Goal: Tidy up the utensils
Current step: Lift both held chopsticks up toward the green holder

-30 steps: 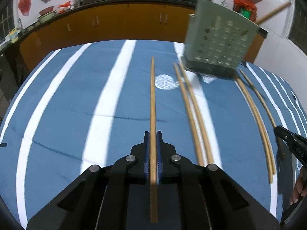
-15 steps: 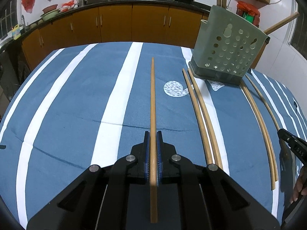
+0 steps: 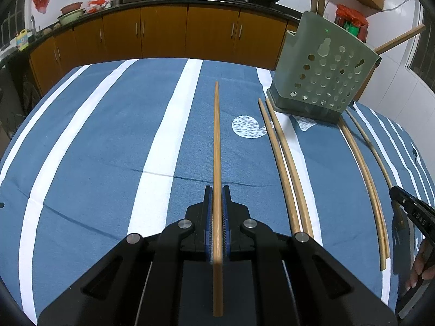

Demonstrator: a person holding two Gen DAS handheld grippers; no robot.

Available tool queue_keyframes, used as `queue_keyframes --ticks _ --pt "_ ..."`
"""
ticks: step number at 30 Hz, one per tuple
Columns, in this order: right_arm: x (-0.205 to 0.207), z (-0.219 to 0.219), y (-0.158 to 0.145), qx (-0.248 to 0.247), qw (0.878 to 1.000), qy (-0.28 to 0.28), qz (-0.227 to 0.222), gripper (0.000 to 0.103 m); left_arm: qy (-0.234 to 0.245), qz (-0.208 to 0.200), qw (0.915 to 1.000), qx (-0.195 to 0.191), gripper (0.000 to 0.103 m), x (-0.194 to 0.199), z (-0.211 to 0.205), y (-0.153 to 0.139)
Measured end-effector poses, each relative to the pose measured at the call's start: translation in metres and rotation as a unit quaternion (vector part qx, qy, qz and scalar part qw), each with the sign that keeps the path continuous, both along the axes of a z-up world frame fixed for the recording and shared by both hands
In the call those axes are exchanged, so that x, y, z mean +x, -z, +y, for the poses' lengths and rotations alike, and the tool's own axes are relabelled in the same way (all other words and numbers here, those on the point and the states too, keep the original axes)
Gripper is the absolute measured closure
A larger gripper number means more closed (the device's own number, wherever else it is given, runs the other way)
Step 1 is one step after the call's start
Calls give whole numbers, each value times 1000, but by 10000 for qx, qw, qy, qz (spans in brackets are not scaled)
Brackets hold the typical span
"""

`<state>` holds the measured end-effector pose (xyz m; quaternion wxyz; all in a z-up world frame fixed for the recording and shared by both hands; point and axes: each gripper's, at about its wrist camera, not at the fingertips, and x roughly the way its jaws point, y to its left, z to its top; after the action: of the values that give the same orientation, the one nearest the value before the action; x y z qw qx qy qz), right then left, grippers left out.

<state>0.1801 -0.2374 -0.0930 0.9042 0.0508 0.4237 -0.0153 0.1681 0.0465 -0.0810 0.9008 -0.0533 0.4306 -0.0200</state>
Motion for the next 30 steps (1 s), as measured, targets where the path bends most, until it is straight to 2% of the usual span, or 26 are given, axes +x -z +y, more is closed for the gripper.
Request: queue_keyframes --ticks 10,16,22,26,30 --pt "0 -1 0 40 10000 -3 -2 93 -1 -1 10000 -38 95 0 1 0" --pt "0 -2 -1 -3 10000 -45 6 93 122 12 9992 380 95 -6 -9 -1" --pt "0 -4 -4 55 10000 -56 10 95 164 52 9990 406 95 -7 -10 -2" --pt "-6 -6 -24 60 9994 -64 -328 95 182 -123 9991 374 95 -10 -8 -18" --pt "-12 -9 -58 54 9967 -63 -809 95 186 -610 9975 311 96 -16 -5 -54"
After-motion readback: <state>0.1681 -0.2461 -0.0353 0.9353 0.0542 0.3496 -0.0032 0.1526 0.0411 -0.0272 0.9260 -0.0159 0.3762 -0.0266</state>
